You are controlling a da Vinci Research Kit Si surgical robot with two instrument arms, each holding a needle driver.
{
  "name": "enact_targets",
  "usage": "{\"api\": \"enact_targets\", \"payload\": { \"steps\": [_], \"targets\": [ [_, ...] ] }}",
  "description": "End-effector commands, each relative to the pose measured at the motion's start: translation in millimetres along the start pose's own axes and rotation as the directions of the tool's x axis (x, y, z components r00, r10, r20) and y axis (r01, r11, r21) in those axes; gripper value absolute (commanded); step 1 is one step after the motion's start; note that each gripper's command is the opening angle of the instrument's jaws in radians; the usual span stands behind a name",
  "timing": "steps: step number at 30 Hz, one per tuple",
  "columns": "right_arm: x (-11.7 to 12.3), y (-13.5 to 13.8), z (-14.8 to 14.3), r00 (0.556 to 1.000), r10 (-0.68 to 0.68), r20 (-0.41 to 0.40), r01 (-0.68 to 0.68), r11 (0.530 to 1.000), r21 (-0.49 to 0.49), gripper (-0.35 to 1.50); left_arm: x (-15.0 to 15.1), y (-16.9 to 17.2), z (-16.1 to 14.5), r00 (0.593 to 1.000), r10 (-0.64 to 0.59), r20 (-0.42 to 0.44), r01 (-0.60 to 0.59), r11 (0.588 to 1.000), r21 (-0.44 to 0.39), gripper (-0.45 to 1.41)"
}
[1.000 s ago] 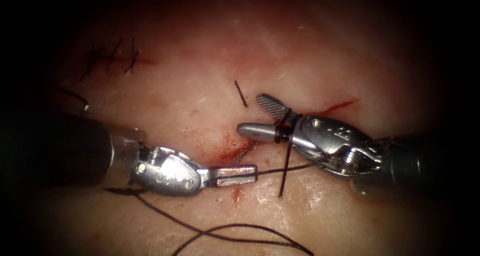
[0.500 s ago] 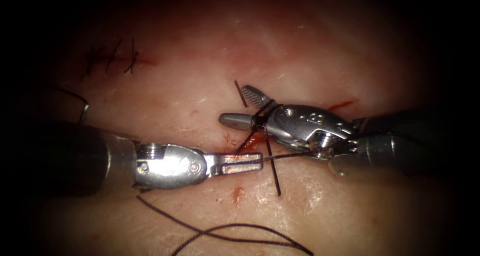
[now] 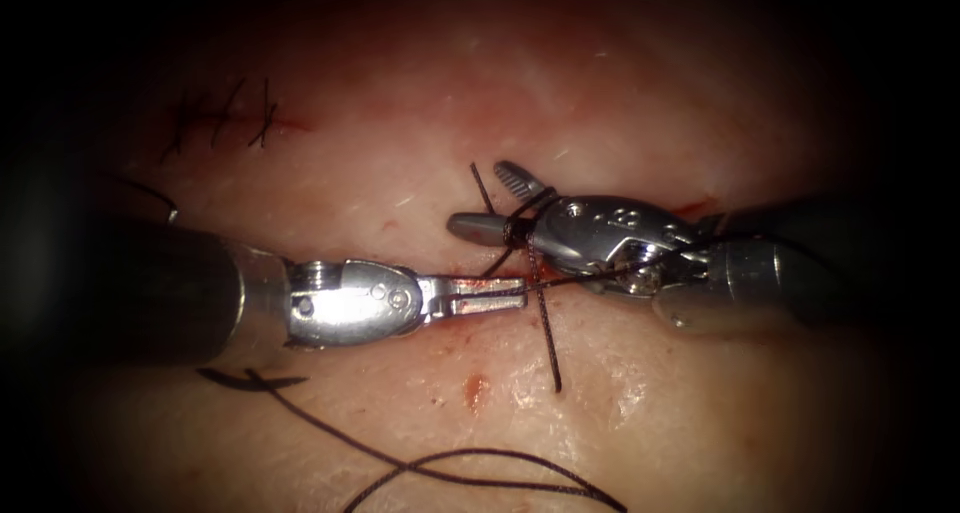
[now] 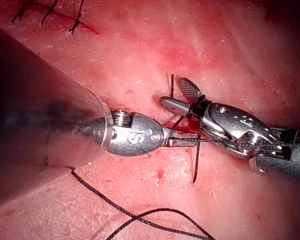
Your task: Wound Closure
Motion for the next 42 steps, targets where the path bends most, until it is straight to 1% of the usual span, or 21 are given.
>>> {"api": "enact_targets", "payload": {
  "steps": [1,5,8,10,11,12,13,14,16,18,19,21,25,27,28,30,32,37,39,40,42],
  "targets": [
    [-1.0,-0.6,0.9,1.0,-0.002,0.009,0.002,1.0,0.003,0.71,-1.0,0.7,0.7,1.0,-0.006,0.0,0.006,1.0,-0.001,-0.45],
    [-1.2,-0.3,1.6,1.0,-0.004,0.016,0.004,1.0,-0.003,0.71,-2.1,0.5,0.8,1.0,-0.008,0.007,0.008,1.0,-0.001,-0.45],
    [-1.1,-0.3,1.9,1.0,-0.004,0.022,0.004,1.0,-0.004,0.67,-2.3,0.4,0.8,1.0,-0.012,0.007,0.012,1.0,-0.001,-0.45],
    [-1.0,-0.2,2.1,1.0,-0.003,0.022,0.003,1.0,-0.006,0.61,-2.3,0.4,0.8,1.0,-0.012,0.007,0.012,1.0,-0.001,-0.45],
    [-1.0,-0.2,2.2,1.0,-0.009,0.023,0.009,1.0,-0.004,0.54,-2.3,0.4,0.8,1.0,-0.012,0.007,0.012,1.0,-0.001,-0.45],
    [-0.9,-0.2,2.3,1.0,-0.014,0.026,0.014,1.0,0.004,0.36,-2.3,0.4,0.8,1.0,-0.012,0.007,0.012,1.0,-0.001,-0.45],
    [-0.9,-0.3,2.4,0.999,-0.014,0.033,0.013,1.0,0.02,-0.03,-2.3,0.4,0.8,1.0,-0.012,0.007,0.012,1.0,-0.001,-0.45],
    [-0.9,-0.4,2.4,0.998,-0.015,0.053,0.014,1.0,0.025,-0.35,-2.4,0.4,0.7,1.0,-0.012,0.007,0.012,1.0,-0.002,-0.45],
    [-1.1,-0.5,2.2,0.997,-0.025,0.077,0.023,1.0,0.016,-0.35,-2.4,0.4,0.5,1.0,-0.011,0.006,0.011,1.0,-0.004,-0.45],
    [-1.2,-0.5,2.1,0.996,-0.025,0.08,0.024,1.0,0.016,-0.35,-2.4,0.4,0.4,1.0,-0.011,0.006,0.011,1.0,-0.005,-0.45],
    [-1.3,-0.4,1.7,0.994,-0.04,0.098,0.038,0.999,0.017,-0.35,-2.4,0.4,0.2,1.0,-0.011,0.006,0.011,1.0,-0.007,-0.45],
    [-1.4,-0.3,1.3,0.993,-0.042,0.107,0.04,0.999,0.019,-0.35,-2.4,0.3,-0.1,1.0,-0.011,0.005,0.011,1.0,-0.009,-0.45],
    [-2.0,-0.1,-1.2,0.99,-0.079,0.115,0.076,0.997,0.031,-0.35,-1.9,-0.6,-1.3,1.0,-0.018,0.007,0.018,1.0,-0.004,-0.45],
    [-2.6,-0.2,-2.6,0.989,-0.086,0.118,0.082,0.996,0.043,-0.35,-1.2,-1.8,-2.2,1.0,-0.028,0.009,0.028,1.0,0.002,-0.45],
    [-2.6,-0.2,-2.6,0.989,-0.086,0.118,0.082,0.996,0.043,-0.35,-1.2,-1.8,-2.2,1.0,-0.028,0.009,0.028,1.0,0.002,-0.45],
    [-3.0,-0.4,-4.0,0.989,-0.091,0.119,0.085,0.995,0.056,-0.35,-0.5,-3.2,-3.1,0.999,-0.045,0.012,0.045,0.999,0.011,-0.45],
    [-3.1,-0.5,-4.4,0.989,-0.091,0.117,0.085,0.995,0.06,-0.35,-0.2,-3.7,-3.3,0.999,-0.049,0.013,0.049,0.999,0.013,-0.45],
    [-3.1,-1.7,-6.6,0.989,-0.101,0.107,0.094,0.993,0.072,-0.35,0.1,-5.8,-3.7,0.999,-0.047,0.018,0.046,0.999,0.02,-0.45],
    [-3.1,-2.6,-7.4,0.989,-0.106,0.107,0.098,0.992,0.075,-0.35,0.0,-6.9,-3.8,0.999,-0.043,0.023,0.043,0.999,0.024,-0.45],
    [-3.3,-3.6,-8.2,0.988,-0.112,0.105,0.104,0.991,0.081,-0.35,0.1,-8.0,-3.8,0.999,-0.046,0.028,0.046,0.999,0.03,-0.45],
    [-3.4,-4.1,-8.5,0.988,-0.113,0.103,0.104,0.991,0.088,-0.35,0.2,-8.7,-3.9,0.999,-0.043,0.029,0.042,0.999,0.032,-0.45]
  ]
}}
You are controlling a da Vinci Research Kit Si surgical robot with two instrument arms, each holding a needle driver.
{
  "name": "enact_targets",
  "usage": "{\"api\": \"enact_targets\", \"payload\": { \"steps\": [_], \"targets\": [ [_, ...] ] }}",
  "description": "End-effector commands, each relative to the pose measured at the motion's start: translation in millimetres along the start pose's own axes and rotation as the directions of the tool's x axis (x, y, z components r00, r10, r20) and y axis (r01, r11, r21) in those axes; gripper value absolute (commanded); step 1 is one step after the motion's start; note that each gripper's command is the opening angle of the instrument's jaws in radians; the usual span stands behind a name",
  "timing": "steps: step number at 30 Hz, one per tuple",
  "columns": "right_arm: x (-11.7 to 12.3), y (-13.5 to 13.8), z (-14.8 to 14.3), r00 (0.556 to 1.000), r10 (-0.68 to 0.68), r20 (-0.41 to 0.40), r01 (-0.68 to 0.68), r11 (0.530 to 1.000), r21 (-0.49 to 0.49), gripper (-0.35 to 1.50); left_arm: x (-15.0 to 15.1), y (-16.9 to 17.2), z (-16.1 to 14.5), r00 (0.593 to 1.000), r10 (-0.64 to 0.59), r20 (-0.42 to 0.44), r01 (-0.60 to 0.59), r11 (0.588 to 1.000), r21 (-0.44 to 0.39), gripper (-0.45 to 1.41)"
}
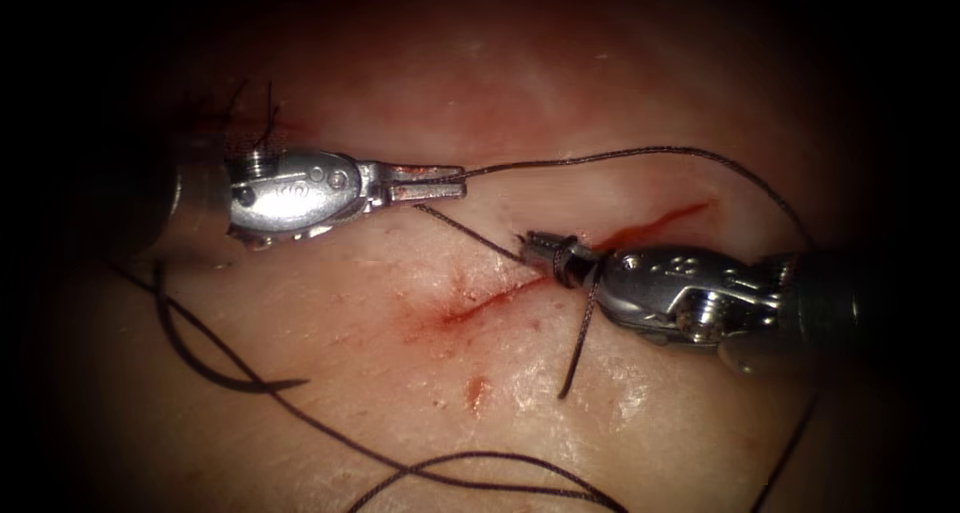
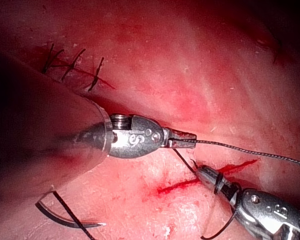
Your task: Wound Closure
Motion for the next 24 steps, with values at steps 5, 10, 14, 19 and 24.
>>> {"api": "enact_targets", "payload": {
  "steps": [5,10,14,19,24],
  "targets": [
    [-1.7,-4.2,-1.3,1.0,-0.004,0.006,0.004,0.999,0.037,-0.35,0.0,-2.1,0.5,1.0,0.008,0.012,-0.008,1.0,0.006,-0.45],
    [-2.6,-5.7,-2.5,1.0,-0.016,0.015,0.015,0.999,0.049,-0.35,1.5,-5.7,1.2,0.999,0.028,0.039,-0.029,0.999,0.014,-0.45],
    [-3.3,-5.6,-3.2,1.0,-0.022,0.02,0.021,0.998,0.053,-0.35,2.9,-8.4,1.5,0.998,0.039,0.045,-0.04,0.999,0.021,-0.45],
    [-4.3,-5.9,-4.4,0.999,-0.032,0.022,0.03,0.997,0.066,-0.35,5.3,-11.3,1.3,0.997,0.055,0.051,-0.057,0.998,0.031,-0.45],
    [-5.2,-7.3,-5.8,0.999,-0.047,0.025,0.045,0.994,0.098,-0.35,7.2,-13.8,1.4,0.996,0.072,0.06,-0.074,0.997,0.034,-0.45]
  ]
}}
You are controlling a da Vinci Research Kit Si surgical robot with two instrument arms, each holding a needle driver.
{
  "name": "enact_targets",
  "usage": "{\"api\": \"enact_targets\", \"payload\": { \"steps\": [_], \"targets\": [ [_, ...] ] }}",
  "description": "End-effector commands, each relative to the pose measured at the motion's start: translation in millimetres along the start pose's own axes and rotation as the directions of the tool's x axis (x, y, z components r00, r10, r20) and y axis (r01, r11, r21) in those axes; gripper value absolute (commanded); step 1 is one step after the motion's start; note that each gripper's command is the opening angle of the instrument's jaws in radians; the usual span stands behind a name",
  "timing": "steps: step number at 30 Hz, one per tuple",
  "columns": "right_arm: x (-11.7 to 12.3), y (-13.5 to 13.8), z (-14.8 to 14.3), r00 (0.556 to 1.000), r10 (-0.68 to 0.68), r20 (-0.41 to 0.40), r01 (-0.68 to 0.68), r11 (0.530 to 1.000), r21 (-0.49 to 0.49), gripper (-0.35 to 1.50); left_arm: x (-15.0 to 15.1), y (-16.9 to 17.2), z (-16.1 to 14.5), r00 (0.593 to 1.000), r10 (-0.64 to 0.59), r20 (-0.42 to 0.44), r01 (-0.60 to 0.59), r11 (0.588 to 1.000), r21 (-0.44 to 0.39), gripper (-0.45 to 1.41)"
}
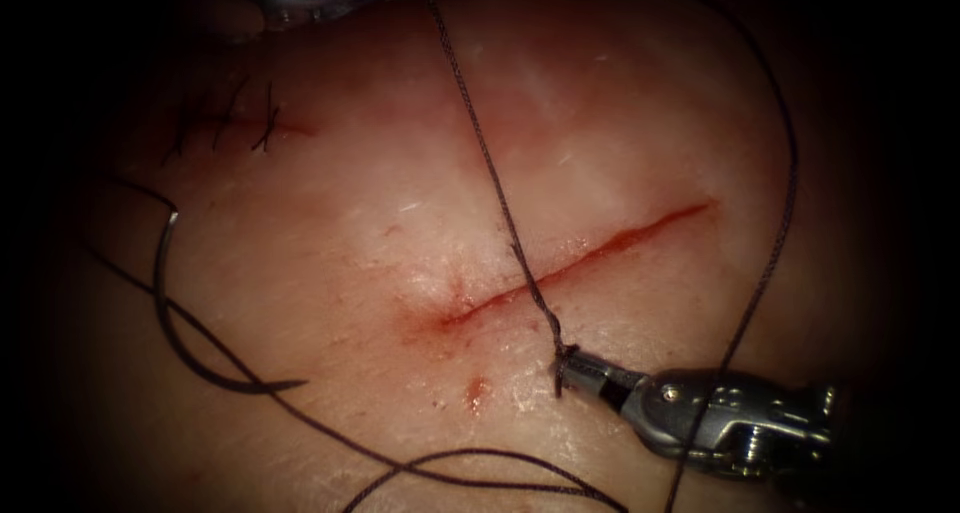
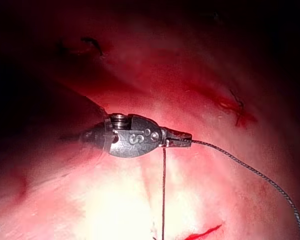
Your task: Wound Closure
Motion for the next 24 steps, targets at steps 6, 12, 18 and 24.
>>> {"api": "enact_targets", "payload": {
  "steps": [6,12,18,24],
  "targets": [
    [-1.6,-3.1,-0.7,0.999,-0.033,0.01,0.033,0.998,0.057,-0.35,0.1,-2.2,0.4,1.0,0.006,0.009,-0.006,1.0,0.011,-0.45],
    [-2.4,-4.6,-2.0,0.996,-0.091,0.019,0.089,0.991,0.105,-0.35,0.5,-4.5,0.3,1.0,0.019,0.02,-0.019,0.999,0.028,-0.45],
    [-3.5,-6.0,-3.4,0.994,-0.112,0.021,0.107,0.984,0.144,-0.35,0.7,-6.3,0.7,0.999,0.023,0.027,-0.024,0.999,0.041,-0.45],
    [-4.4,-8.1,-5.7,0.99,-0.137,0.024,0.129,0.97,0.207,-0.35,0.7,-7.6,1.6,0.999,0.037,0.036,-0.039,0.998,0.055,-0.45]
  ]
}}
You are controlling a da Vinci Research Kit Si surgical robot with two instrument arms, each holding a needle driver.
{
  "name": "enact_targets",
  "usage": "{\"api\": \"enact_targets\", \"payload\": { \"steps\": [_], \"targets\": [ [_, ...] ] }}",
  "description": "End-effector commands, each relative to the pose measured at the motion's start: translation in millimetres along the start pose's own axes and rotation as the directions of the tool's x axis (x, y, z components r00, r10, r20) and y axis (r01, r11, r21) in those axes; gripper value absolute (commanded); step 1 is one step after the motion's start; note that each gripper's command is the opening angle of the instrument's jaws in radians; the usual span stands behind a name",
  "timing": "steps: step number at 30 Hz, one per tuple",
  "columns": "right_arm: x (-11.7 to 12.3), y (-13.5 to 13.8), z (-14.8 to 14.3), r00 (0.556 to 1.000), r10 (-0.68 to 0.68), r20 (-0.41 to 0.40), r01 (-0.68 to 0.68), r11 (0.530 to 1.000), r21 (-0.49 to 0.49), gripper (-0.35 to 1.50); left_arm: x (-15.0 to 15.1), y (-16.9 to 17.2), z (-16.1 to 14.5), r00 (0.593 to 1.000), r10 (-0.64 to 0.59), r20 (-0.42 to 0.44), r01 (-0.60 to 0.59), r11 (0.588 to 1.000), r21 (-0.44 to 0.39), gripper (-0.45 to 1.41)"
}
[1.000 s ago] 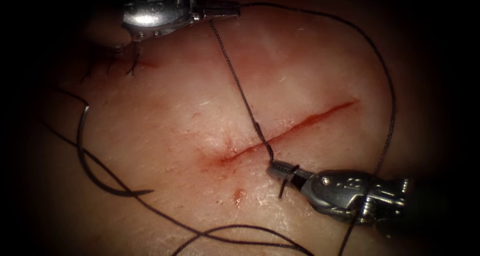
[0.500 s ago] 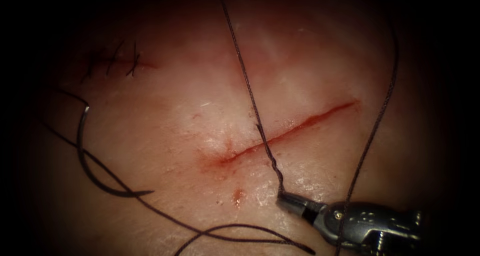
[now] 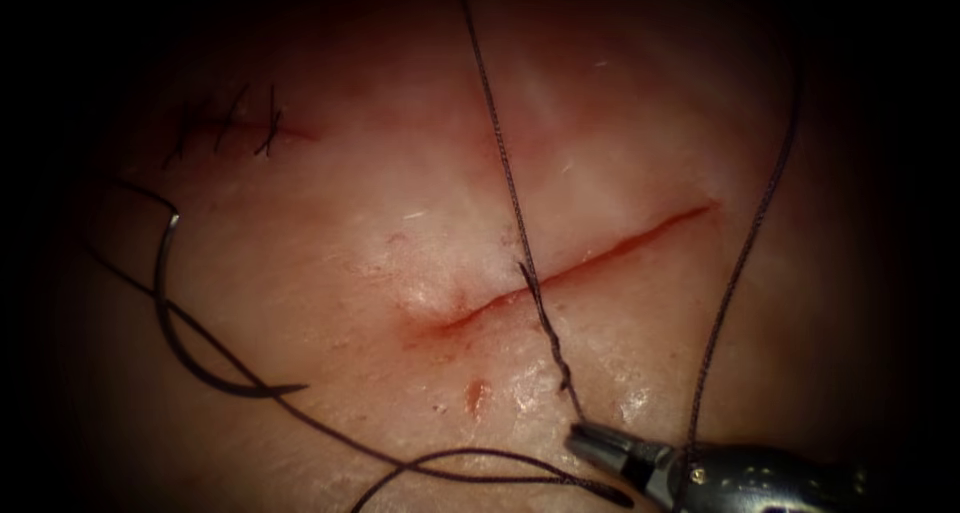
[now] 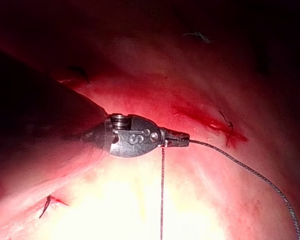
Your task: Wound Closure
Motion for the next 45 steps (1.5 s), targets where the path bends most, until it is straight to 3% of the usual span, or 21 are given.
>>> {"api": "enact_targets", "payload": {
  "steps": [1,11,17,25,31,36,43,44,45],
  "targets": [
    [-0.7,-2.0,0.4,1.0,-0.003,0.004,0.003,1.0,0.018,-0.35,-0.5,0.1,0.8,1.0,-0.001,0.001,0.001,1.0,0.0,-0.45],
    [-1.1,-4.3,0.1,1.0,-0.026,0.01,0.025,0.998,0.058,-0.35,-1.7,-1.7,2.0,0.999,0.015,0.042,-0.016,1.0,0.018,-0.45],
    [-1.5,-4.1,-0.3,0.999,-0.034,0.01,0.033,0.999,0.043,-0.35,-4.8,-1.3,4.2,0.995,0.061,0.081,-0.064,0.997,0.031,-0.45],
    [-0.7,-3.3,0.5,1.0,-0.027,0.01,0.027,0.999,0.035,-0.35,-6.6,-0.9,4.7,0.993,0.071,0.097,-0.075,0.997,0.034,-0.45],
    [-0.5,-2.7,0.7,1.0,-0.024,0.019,0.023,0.999,0.033,-0.35,-6.6,-0.6,4.8,0.993,0.069,0.098,-0.073,0.997,0.036,-0.45],
    [0.4,-2.5,0.9,1.0,-0.017,0.001,0.017,1.0,0.025,-0.35,-6.1,1.6,5.1,0.995,0.061,0.084,-0.063,0.998,0.013,-0.45],
    [0.3,-2.5,1.1,1.0,-0.02,0.003,0.019,0.998,0.065,-0.35,-2.0,4.0,4.1,0.998,0.021,0.061,-0.021,1.0,-0.013,-0.45],
    [0.3,-2.3,1.1,1.0,-0.022,0.003,0.021,0.997,0.069,-0.15,-0.8,4.4,3.9,0.998,0.025,0.052,-0.025,1.0,-0.019,-0.45],
    [0.3,-2.3,1.1,1.0,-0.022,0.003,0.021,0.997,0.069,-0.15,-0.8,4.4,3.9,0.998,0.025,0.052,-0.025,1.0,-0.019,-0.45]
  ]
}}
